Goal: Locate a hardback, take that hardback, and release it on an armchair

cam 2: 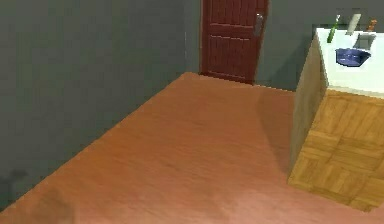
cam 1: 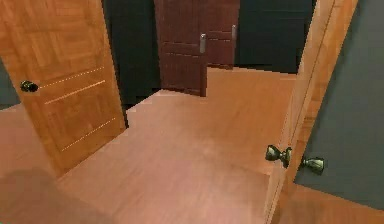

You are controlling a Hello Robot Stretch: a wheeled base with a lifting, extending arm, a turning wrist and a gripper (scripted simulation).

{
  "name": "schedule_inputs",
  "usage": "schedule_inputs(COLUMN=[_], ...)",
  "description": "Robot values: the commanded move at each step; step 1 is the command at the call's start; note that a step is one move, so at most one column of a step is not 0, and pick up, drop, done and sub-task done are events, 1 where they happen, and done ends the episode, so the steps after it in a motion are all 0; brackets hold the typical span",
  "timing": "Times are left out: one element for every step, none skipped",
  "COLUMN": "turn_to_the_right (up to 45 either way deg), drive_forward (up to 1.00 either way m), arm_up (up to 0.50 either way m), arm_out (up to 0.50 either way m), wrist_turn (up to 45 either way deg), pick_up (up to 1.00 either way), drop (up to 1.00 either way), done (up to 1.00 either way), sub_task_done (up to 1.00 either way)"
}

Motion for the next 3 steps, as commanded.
schedule_inputs(turn_to_the_right=[0.0, 12.0, 0.0], drive_forward=[0.65, 0.00, 1.00], arm_up=[0.00, 0.00, 0.00], arm_out=[0.00, 0.00, 0.00], wrist_turn=[0.0, 0.0, 0.0], pick_up=[0.00, 0.00, 0.00], drop=[0.00, 0.00, 0.00], done=[0.00, 0.00, 0.00], sub_task_done=[0.00, 0.00, 0.00])
